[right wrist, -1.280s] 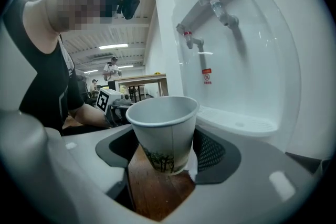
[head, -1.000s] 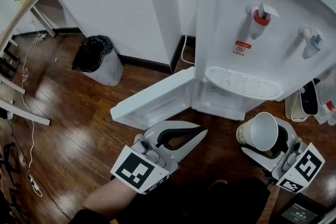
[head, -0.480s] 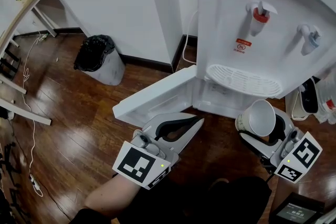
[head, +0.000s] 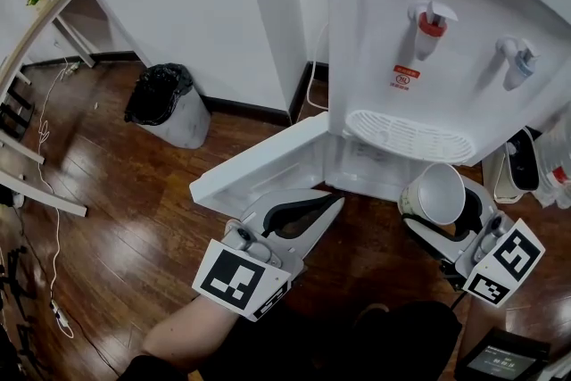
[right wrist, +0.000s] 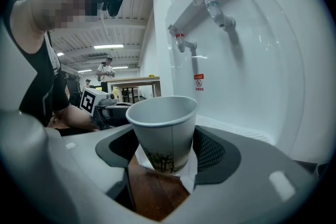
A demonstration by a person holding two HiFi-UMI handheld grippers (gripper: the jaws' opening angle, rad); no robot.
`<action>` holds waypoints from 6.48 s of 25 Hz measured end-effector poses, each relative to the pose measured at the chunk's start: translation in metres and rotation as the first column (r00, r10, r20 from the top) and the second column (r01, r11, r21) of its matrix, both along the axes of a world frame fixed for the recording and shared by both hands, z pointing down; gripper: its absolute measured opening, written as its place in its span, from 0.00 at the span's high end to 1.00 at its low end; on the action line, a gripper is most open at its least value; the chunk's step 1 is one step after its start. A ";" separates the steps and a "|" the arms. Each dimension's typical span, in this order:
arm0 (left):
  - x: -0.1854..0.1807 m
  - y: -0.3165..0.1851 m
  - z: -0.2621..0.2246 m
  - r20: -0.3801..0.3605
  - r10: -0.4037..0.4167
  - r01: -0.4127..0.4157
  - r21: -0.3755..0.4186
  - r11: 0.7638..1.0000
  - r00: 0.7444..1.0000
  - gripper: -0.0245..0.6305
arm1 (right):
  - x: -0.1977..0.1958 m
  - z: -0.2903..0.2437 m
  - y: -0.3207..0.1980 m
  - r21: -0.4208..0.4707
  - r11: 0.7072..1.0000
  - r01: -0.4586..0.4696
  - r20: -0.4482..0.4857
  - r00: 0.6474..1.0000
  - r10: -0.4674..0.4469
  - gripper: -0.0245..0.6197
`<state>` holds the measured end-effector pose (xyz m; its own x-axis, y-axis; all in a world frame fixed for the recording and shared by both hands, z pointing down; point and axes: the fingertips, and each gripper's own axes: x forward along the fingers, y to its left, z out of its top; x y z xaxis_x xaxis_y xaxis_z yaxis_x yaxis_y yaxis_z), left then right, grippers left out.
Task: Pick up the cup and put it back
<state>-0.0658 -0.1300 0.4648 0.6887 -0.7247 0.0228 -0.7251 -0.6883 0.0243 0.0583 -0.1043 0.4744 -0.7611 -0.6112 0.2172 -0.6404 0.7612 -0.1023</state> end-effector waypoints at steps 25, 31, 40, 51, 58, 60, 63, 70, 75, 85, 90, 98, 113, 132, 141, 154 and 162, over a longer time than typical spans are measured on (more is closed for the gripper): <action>0.016 0.001 0.023 0.006 0.034 -0.034 -0.019 0.999 0.999 0.48 | 0.009 0.019 -0.001 0.029 0.999 -0.029 -0.015 0.999 0.029 0.46; 0.012 -0.005 0.038 0.040 -0.016 0.017 -0.026 1.000 0.999 0.42 | 0.022 0.063 -0.015 -0.005 0.998 -0.067 -0.007 0.998 0.067 0.46; 0.010 -0.009 0.061 0.027 -0.017 0.020 -0.129 0.991 0.999 0.36 | 0.033 0.160 -0.045 -0.047 0.991 -0.129 -0.051 0.991 0.126 0.46; 0.003 -0.019 0.081 0.032 -0.041 0.046 -0.169 0.985 0.999 0.42 | 0.042 0.251 -0.094 -0.098 0.964 -0.246 -0.030 0.969 0.244 0.46; 0.008 -0.022 0.085 0.051 -0.024 0.032 -0.157 0.987 0.998 0.42 | 0.053 0.293 -0.128 -0.110 0.929 -0.352 -0.044 0.936 0.349 0.46; 0.010 -0.022 0.087 0.073 -0.019 0.029 -0.147 0.989 0.997 0.42 | 0.056 0.302 -0.137 -0.117 0.915 -0.385 -0.039 0.923 0.383 0.46; 0.009 -0.022 0.097 0.110 -0.008 0.025 -0.151 0.988 0.994 0.42 | 0.058 0.316 -0.149 -0.132 0.896 -0.425 -0.033 0.905 0.424 0.46; -0.001 -0.023 0.116 0.142 0.004 0.024 -0.196 0.980 0.990 0.42 | 0.057 0.342 -0.168 -0.165 0.860 -0.483 -0.038 0.874 0.484 0.47; -0.003 -0.027 0.111 0.117 -0.006 0.028 -0.191 0.981 0.993 0.42 | 0.057 0.353 -0.186 -0.162 0.839 -0.519 -0.063 0.854 0.516 0.47; -0.015 -0.026 0.126 0.168 -0.003 0.038 -0.208 0.977 0.986 0.42 | 0.061 0.373 -0.225 -0.185 0.784 -0.592 -0.079 0.804 0.589 0.47; -0.017 -0.025 0.128 0.177 0.010 0.027 -0.205 0.978 0.984 0.42 | 0.071 0.385 -0.235 -0.204 0.750 -0.629 -0.096 0.776 0.624 0.47; -0.030 -0.026 0.143 0.209 -0.001 0.052 -0.235 0.971 0.978 0.42 | 0.071 0.391 -0.243 -0.175 0.720 -0.671 -0.094 0.739 0.667 0.47; -0.038 -0.022 0.144 0.205 0.022 0.033 -0.259 0.965 0.978 0.42 | 0.072 0.392 -0.247 -0.136 0.733 -0.666 -0.089 0.745 0.661 0.47; -0.034 -0.025 0.144 0.195 0.028 0.027 -0.274 0.961 0.980 0.42 | 0.059 0.400 -0.202 -0.220 0.768 -0.602 -0.120 0.798 0.591 0.36; 0.009 -0.018 0.144 0.181 0.160 -0.108 -0.268 0.957 0.970 0.48 | 0.061 0.368 -0.122 -0.290 0.816 -0.500 -0.059 0.861 0.506 0.42; 0.063 -0.019 0.114 0.076 0.275 -0.256 -0.199 0.946 0.958 0.48 | 0.074 0.202 -0.048 -0.151 0.952 -0.266 0.086 0.956 0.280 0.88; 0.067 -0.020 0.084 0.023 0.260 -0.255 -0.145 0.956 0.965 0.48 | 0.055 0.117 -0.026 -0.102 0.985 -0.139 0.125 0.981 0.151 0.96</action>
<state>0.0013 -0.1500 0.5491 0.8478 -0.5105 0.1437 -0.5261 -0.8437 0.1068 0.1136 -0.1306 0.5916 -0.6917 -0.6989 0.1816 -0.7193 0.6446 -0.2591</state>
